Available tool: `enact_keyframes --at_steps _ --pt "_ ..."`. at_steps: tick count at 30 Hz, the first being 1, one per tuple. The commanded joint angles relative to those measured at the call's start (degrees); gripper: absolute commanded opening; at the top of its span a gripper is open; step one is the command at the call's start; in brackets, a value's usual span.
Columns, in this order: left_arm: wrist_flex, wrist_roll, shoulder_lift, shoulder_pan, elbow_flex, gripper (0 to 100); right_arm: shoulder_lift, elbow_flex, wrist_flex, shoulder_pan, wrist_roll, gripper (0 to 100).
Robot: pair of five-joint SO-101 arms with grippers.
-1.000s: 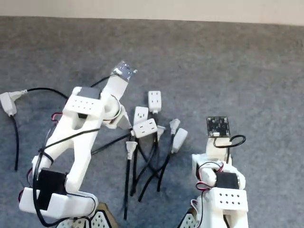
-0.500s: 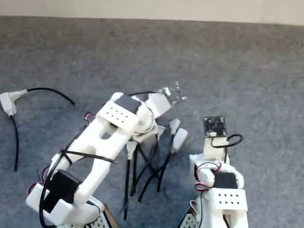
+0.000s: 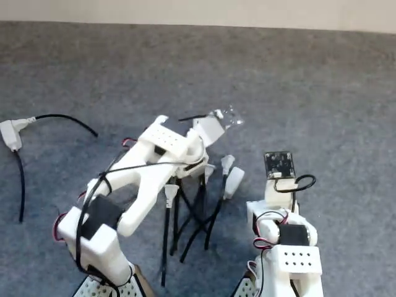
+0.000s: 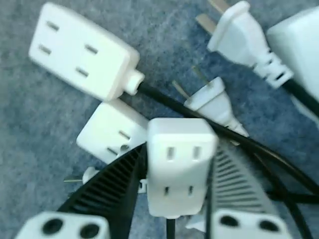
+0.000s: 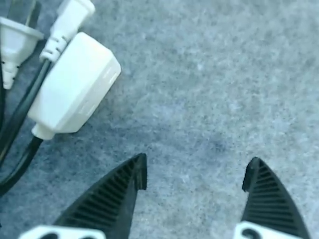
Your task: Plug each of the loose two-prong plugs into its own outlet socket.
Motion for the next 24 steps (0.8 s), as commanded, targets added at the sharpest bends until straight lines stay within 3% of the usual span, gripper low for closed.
enact_keyframes --at_steps 1,7,10,15,19,24 --pt "12.2 -0.5 0.1 -2.2 -6.6 2 -0.7 -2.2 -1.1 -0.6 -0.2 30.3" --pt "34.5 -0.6 0.1 -6.5 -22.5 2 -0.7 -1.3 -1.4 -0.6 -0.2 30.3" --pt "45.0 -4.9 0.0 -10.8 -29.3 2 -0.7 -1.1 -1.4 -0.6 -0.2 30.3" --pt "45.5 -14.1 -3.2 -20.4 -20.9 0 -0.7 -1.1 -1.4 -0.6 -0.2 30.3" --pt "44.5 -22.9 -6.5 -22.9 -8.7 0 -0.7 -0.8 -1.8 -0.6 -0.2 30.3" --pt "30.2 -24.0 -11.7 -22.6 8.3 0 -0.7 -0.7 -2.3 -0.6 -0.2 30.3"
